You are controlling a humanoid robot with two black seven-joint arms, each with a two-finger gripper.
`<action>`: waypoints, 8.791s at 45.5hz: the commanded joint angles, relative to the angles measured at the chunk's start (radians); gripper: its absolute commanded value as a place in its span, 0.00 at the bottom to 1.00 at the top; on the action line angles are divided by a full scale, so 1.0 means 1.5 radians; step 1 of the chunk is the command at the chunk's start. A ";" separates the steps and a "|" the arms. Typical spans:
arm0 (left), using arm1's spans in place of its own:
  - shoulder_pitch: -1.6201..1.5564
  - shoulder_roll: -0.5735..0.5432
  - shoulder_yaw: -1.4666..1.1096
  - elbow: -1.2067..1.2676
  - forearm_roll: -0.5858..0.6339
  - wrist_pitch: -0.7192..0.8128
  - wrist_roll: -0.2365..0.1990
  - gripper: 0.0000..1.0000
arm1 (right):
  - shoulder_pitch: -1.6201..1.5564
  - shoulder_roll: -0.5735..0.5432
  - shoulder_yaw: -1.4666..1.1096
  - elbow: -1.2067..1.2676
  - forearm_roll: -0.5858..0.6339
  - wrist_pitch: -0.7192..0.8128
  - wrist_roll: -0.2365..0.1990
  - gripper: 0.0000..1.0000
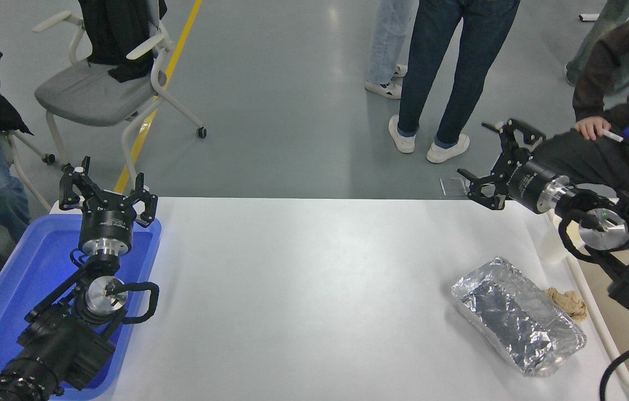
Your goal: Pick up paper cup place in dustbin
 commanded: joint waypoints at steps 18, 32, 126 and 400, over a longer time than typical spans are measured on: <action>0.000 0.000 0.000 -0.001 0.001 0.000 0.001 0.99 | 0.711 -0.048 -0.908 0.364 -0.165 0.001 0.004 1.00; 0.000 0.000 0.000 -0.001 0.001 0.000 0.001 0.99 | 0.896 0.061 -1.046 0.502 -0.145 0.109 0.005 1.00; 0.000 0.000 0.000 0.000 0.000 0.000 0.000 0.99 | 0.046 0.089 -0.700 -0.300 -0.294 -0.240 0.008 1.00; -0.001 0.000 0.000 -0.001 0.001 0.000 0.001 0.99 | 0.635 -0.097 -0.895 0.308 -0.304 -0.017 0.004 1.00</action>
